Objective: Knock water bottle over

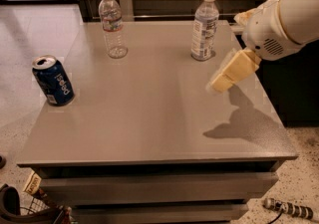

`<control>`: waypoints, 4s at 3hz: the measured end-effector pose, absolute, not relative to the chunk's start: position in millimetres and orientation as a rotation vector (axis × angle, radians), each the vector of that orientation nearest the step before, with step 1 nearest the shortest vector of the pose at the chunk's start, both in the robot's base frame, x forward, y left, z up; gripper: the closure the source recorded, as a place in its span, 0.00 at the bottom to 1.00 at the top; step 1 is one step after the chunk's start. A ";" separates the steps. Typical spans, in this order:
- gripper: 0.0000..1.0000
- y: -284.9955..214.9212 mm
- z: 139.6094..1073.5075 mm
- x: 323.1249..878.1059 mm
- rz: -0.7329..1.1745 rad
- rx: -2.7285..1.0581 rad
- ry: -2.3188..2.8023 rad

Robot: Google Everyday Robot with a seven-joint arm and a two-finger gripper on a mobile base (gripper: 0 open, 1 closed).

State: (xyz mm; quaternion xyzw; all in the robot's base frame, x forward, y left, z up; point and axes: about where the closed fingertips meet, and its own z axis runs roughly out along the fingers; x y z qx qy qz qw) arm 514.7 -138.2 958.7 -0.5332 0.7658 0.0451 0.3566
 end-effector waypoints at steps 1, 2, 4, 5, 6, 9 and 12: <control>0.00 -110.8 962.9 546.5 0.184 -1.251 1.870; 0.00 -76.8 1002.9 608.8 0.164 -1.088 1.711; 0.00 -46.9 1051.2 654.3 0.127 -0.947 1.559; 0.00 -42.6 1044.3 656.7 0.137 -0.930 1.557; 0.00 -29.9 1013.3 668.2 0.197 -0.871 1.549; 0.00 44.8 939.3 711.0 0.465 -0.692 1.467; 0.00 99.5 907.1 743.5 0.621 -0.720 1.494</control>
Offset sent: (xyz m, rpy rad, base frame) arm 0.1672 0.0800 0.1050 0.4104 -0.5104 -0.1561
